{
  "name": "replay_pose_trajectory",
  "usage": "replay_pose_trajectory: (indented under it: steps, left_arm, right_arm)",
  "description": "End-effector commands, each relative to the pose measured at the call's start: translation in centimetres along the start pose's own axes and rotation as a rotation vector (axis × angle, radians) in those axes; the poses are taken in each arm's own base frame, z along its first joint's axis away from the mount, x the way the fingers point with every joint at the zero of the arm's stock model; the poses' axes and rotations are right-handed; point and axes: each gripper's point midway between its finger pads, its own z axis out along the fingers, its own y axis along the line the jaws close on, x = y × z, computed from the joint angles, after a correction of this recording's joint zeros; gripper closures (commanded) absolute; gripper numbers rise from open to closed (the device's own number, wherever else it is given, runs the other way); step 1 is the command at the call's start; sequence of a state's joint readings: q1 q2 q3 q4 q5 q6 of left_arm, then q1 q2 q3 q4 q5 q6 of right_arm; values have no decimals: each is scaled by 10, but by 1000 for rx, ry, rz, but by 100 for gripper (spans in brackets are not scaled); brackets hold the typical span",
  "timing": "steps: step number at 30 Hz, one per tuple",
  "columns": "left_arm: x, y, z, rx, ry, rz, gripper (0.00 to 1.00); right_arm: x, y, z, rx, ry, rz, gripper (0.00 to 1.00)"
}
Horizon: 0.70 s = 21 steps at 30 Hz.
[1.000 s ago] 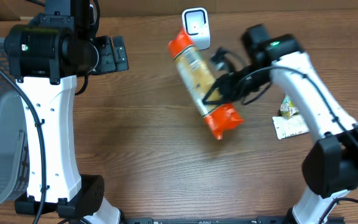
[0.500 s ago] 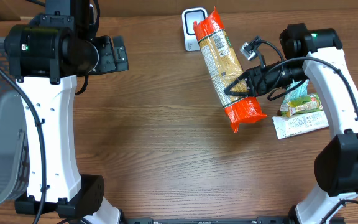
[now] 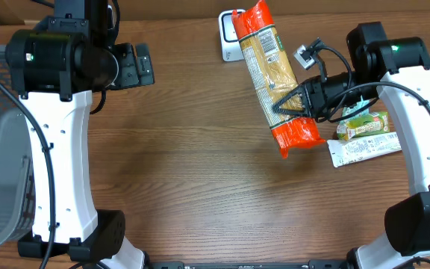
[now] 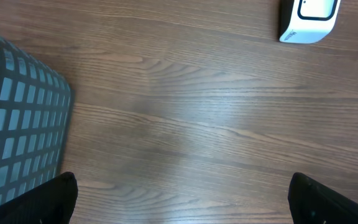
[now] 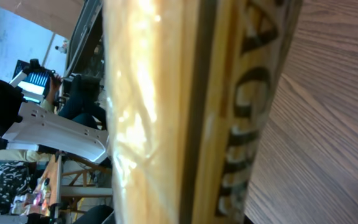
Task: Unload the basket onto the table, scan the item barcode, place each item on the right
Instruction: 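Lift the spaghetti pack up toward the white scanner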
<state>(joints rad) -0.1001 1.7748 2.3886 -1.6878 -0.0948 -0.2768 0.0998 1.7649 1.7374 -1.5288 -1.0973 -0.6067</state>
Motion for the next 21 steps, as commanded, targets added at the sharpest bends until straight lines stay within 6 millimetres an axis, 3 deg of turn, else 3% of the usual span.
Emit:
replay_pose_trajectory:
  steps: [1,3,7,10,12,16,21]
  left_arm:
    - [-1,2,1,-10,1,18,0]
    - [-1,2,1,-10,1,18,0]
    - [-1,2,1,-10,1,18,0]
    - [-1,2,1,-10,1,18,1]
    - [-1,2,1,-10,1,18,0]
    - [-1,2,1,-10,1,18,0]
    - [-1,2,1,-10,1,18,0]
  right_arm:
    - [-21,34,-12,-45,-84,-97,96]
    - [-24,26,-8,2,-71,-49,96]
    - [-32,-12,-1,233,-59,133,97]
    - [-56,-23,-4,354,-145,236,97]
    - [-74,-23,-14,444,-207,226,97]
    - [-113,-35,-57,806,-359,180,97]
    - [-134,-73,-67,1167,-378,75,97]
